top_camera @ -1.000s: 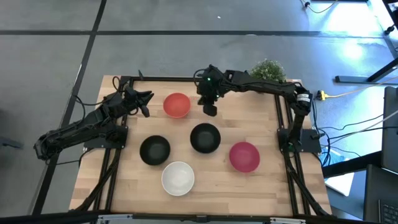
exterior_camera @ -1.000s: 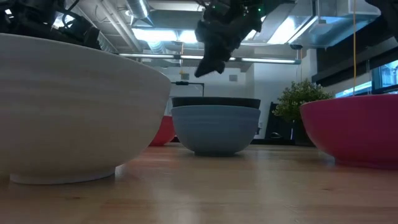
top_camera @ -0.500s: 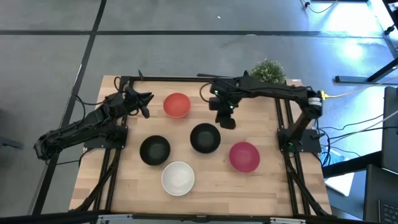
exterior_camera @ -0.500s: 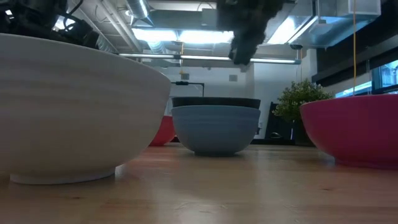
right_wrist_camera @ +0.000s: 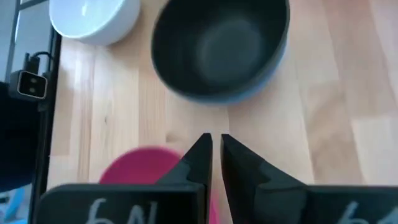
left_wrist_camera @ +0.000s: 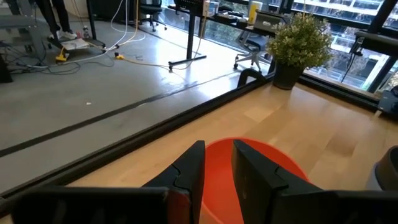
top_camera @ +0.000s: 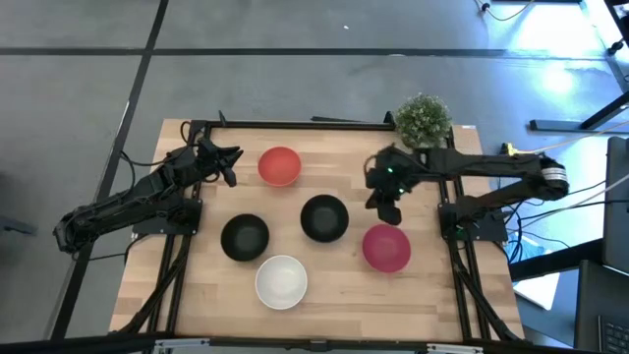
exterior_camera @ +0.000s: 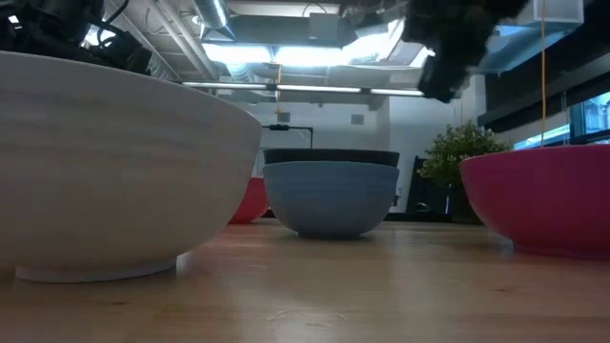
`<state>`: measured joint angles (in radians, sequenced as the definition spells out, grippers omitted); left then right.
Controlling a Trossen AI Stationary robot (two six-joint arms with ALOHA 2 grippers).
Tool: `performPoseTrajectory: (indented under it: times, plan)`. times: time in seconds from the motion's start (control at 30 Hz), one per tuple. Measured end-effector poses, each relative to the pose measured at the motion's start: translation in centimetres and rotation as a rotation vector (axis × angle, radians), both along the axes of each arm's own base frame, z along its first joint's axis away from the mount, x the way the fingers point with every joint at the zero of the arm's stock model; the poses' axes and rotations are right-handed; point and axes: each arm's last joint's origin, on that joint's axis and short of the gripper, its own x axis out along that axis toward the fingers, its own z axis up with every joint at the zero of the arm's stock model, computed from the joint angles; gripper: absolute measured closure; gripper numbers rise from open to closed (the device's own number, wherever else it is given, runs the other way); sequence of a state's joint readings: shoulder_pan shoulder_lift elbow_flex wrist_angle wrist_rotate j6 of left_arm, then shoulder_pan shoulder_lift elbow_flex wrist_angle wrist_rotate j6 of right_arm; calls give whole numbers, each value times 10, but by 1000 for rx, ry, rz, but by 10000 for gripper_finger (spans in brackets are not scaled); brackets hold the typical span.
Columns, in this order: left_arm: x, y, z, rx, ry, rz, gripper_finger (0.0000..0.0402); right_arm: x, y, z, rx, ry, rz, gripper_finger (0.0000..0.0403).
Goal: Nest bowls inside each other
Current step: Stack the pink bowl on top of the black bowl
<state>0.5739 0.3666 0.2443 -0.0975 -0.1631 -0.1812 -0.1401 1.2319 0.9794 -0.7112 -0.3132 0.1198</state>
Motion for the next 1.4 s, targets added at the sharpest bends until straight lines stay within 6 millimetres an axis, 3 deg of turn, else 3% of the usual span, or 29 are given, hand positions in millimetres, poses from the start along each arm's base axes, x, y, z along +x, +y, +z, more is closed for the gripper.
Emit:
performPoseTrajectory:
  times: [0.4, 0.73, 1.03, 1.4]
  plan:
    - [0, 0, 0, -36, -36, 11, 327, -46, 24, -34, 126, -22, -96, 367]
    - [0, 0, 0, -51, -54, 16, 327, -53, 29, -43, 125, -53, -129, 367]
    - [0, 0, 0, -57, -59, 17, 327, -62, 24, -66, -17, 36, -218, 365]
    - [0, 0, 0, -73, -74, 22, 327, -64, 25, -72, 26, 73, -248, 286]
